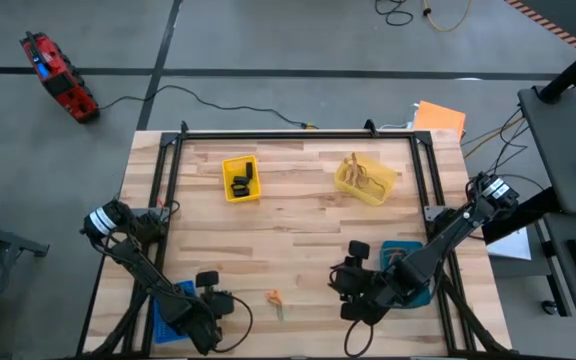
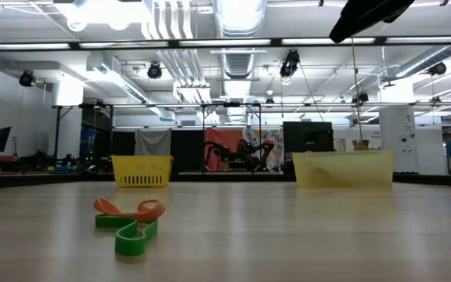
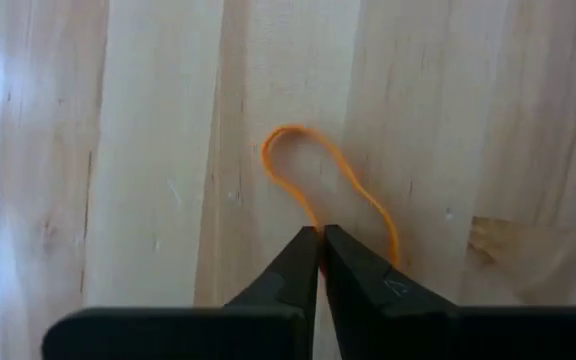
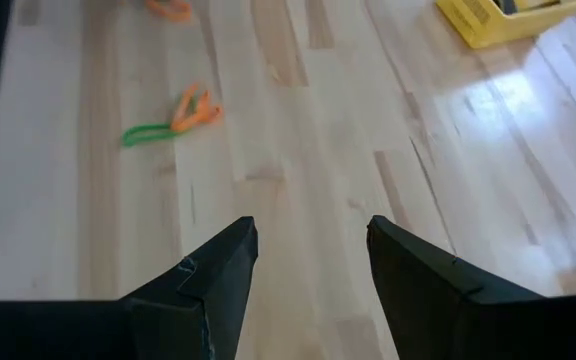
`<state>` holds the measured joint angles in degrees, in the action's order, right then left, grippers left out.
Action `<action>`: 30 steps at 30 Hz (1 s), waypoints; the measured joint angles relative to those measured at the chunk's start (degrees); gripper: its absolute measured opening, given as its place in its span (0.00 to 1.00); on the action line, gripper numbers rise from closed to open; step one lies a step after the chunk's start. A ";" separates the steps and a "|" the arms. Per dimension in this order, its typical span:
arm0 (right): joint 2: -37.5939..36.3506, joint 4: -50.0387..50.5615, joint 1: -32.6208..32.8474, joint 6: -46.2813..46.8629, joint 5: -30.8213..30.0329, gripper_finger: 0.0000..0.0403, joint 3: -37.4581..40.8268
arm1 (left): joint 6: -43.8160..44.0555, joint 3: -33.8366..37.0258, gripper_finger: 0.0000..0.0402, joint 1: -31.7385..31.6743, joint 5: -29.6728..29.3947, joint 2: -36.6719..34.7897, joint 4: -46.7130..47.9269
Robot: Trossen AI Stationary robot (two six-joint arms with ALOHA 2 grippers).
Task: Sort rubber bands into baskets
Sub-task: Put the orange rubber band into the right blue bin
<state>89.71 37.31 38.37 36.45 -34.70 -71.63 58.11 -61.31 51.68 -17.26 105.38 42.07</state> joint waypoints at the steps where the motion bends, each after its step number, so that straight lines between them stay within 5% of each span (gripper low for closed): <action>1: 0.00 -1.37 0.00 -0.57 0.00 0.46 0.43 | -0.39 0.03 0.01 0.01 -0.31 -0.08 0.03; 8: 0.42 -14.92 -0.51 -8.73 -0.23 0.46 4.87 | -3.91 -0.37 0.00 0.01 -5.91 -2.53 1.67; 23: 6.05 -70.13 -7.20 -33.95 -1.38 0.46 18.40 | -10.53 -0.86 0.00 -0.94 -29.13 -10.45 2.01; 30: 15.41 -73.61 -9.81 -36.54 -1.39 0.46 11.38 | -11.15 -0.86 0.00 -4.27 -35.38 -10.49 2.18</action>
<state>105.12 -36.29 28.56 -0.09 -36.10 -60.25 46.96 -62.17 47.41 -52.64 94.89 44.25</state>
